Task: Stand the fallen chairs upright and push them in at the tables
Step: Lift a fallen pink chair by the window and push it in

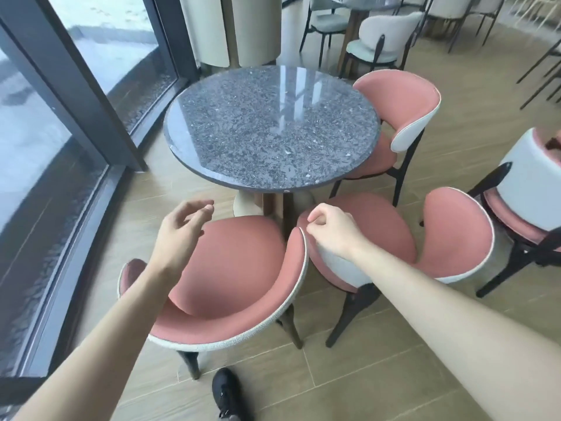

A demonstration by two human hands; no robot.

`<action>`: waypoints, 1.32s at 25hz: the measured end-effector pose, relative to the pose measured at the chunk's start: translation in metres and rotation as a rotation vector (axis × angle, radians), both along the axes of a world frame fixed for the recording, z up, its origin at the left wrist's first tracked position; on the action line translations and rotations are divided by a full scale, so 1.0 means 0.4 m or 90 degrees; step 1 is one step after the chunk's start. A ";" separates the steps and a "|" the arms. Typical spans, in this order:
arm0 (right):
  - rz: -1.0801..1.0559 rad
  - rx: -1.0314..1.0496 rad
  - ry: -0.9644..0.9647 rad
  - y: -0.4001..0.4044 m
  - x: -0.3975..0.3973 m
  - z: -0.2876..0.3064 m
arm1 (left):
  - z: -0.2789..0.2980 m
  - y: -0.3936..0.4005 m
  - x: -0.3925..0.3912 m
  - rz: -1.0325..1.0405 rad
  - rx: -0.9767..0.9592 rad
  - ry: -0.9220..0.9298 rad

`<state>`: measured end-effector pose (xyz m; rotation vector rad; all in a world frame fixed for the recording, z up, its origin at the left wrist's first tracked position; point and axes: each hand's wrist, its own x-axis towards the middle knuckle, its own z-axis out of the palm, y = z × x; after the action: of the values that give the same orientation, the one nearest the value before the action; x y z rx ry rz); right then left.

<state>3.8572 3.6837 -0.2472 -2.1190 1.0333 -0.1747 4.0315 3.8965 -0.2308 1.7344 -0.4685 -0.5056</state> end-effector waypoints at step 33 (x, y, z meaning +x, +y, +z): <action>0.160 -0.208 0.461 -1.069 -0.522 -0.435 | -0.586 -0.899 -0.611 0.334 0.347 0.288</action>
<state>3.6485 3.2560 -0.4213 -2.6664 1.1684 0.6306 3.7869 3.5369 -0.4650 2.0761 0.4838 -0.6517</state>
